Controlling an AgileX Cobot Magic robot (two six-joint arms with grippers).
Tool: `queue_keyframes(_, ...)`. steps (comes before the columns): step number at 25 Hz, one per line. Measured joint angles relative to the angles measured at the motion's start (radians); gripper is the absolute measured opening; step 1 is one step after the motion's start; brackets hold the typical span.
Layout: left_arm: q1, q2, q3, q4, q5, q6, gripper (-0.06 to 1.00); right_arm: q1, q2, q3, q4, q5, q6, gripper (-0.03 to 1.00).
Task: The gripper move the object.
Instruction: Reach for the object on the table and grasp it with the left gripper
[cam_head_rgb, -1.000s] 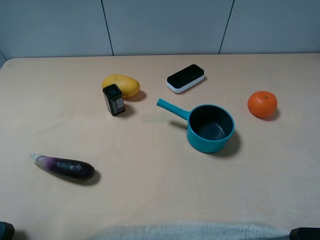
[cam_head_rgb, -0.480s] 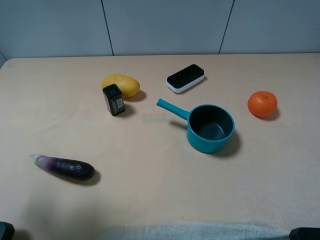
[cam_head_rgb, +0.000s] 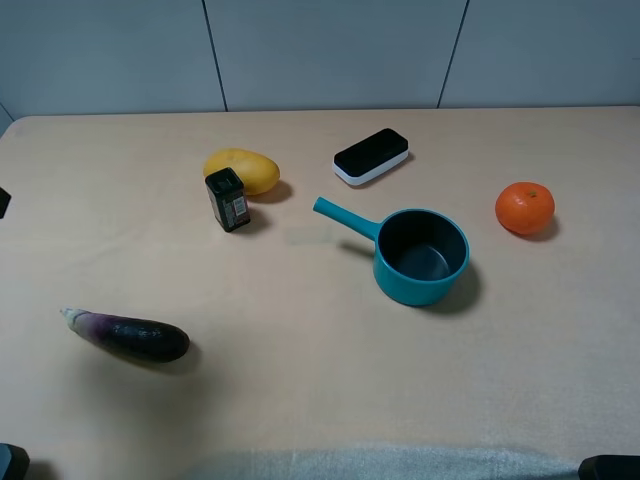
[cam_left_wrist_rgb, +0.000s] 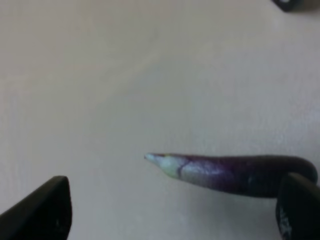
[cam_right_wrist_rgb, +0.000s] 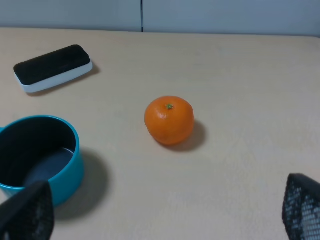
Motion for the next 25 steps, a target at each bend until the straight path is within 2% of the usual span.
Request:
queue_keyframes(4,0.000,0.116,-0.029,-0.005,0.045,-0.007,0.82,0.000,0.000,0.000,0.000,0.000,0.000,0.69)
queue_keyframes(7,0.000,0.170,-0.034,-0.008,0.078,-0.084,0.82,0.000,0.000,0.000,0.000,0.000,0.000,0.69)
queue_keyframes(14,0.000,0.184,-0.039,-0.009,0.078,-0.476,0.82,0.000,0.000,0.000,0.000,0.000,0.000,0.69)
queue_keyframes(17,0.000,0.184,-0.039,-0.009,0.062,-0.593,0.82,0.000,0.000,0.000,0.000,0.000,0.000,0.69)
queue_keyframes(25,0.000,0.184,-0.039,-0.012,-0.013,-0.819,0.82,0.000,0.000,0.000,0.000,0.000,0.000,0.69)
